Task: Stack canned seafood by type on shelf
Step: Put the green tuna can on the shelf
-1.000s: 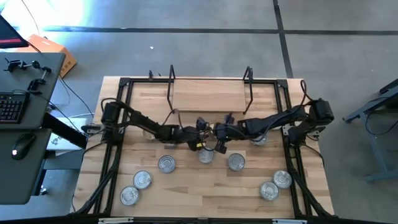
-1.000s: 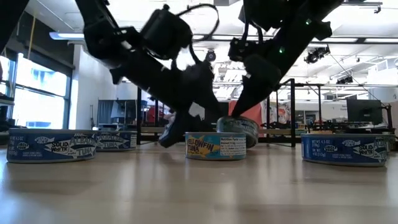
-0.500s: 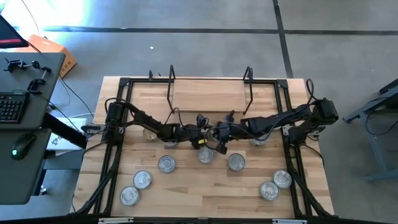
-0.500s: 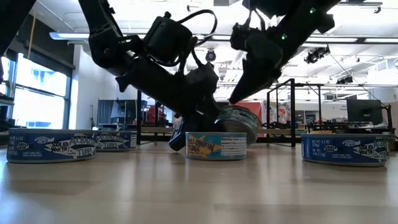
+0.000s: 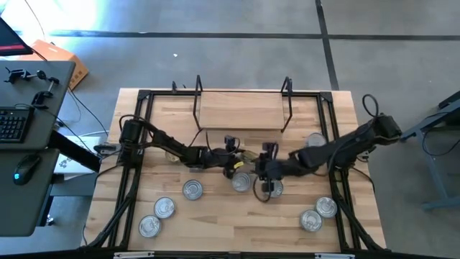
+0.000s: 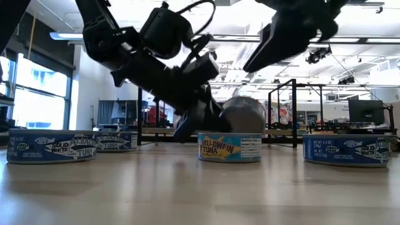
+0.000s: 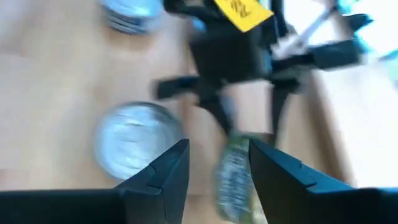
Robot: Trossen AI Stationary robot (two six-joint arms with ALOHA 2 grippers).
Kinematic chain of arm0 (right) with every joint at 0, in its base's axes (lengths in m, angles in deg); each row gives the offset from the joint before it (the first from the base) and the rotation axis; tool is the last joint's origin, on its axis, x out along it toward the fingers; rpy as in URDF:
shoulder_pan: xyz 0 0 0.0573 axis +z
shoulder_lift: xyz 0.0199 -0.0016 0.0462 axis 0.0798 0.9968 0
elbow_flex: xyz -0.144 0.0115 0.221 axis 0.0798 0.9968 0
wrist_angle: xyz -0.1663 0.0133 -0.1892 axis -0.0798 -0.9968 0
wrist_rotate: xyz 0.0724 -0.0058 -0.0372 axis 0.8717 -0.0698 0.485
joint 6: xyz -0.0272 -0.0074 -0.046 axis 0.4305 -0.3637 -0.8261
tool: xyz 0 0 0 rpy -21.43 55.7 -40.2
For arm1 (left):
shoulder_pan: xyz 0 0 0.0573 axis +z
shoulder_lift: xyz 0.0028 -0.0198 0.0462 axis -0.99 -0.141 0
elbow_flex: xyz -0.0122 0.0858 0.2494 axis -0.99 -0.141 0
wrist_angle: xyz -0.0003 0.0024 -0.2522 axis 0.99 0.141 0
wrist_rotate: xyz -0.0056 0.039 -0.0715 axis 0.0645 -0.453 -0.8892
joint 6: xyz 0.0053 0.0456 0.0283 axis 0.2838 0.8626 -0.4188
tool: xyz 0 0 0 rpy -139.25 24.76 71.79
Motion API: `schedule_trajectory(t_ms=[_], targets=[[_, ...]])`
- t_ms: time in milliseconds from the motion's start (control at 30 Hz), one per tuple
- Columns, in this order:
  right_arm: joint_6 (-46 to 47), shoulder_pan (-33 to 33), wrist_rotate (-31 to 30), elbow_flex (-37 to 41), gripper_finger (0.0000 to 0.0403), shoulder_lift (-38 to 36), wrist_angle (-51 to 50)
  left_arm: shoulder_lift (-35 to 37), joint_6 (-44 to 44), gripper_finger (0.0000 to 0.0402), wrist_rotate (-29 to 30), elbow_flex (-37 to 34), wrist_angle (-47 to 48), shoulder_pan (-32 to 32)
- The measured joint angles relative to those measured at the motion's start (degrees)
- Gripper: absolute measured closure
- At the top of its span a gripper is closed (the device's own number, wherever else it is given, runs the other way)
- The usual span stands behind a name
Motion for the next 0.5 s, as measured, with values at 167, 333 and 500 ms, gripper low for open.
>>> schedule_trajectory(t_ms=[167, 333, 500], targets=[[2.5, 1.4, -2.1, 0.0, 0.0246, 1.9, 0.2, 3.3, -1.1, 0.0274, 0.0, 0.0, 0.6, 0.0], [2.8, -0.1, 3.9, 0.0, 0.0246, 1.9, 2.2, 5.5, -1.0, 0.0274, 0.0, 0.0, 2.2, 0.0], [2.9, -0.6, 5.9, 0.0, 0.0246, 1.9, 6.9, 6.1, -1.0, 0.0274, 0.0, 0.0, 1.9, 0.0]])
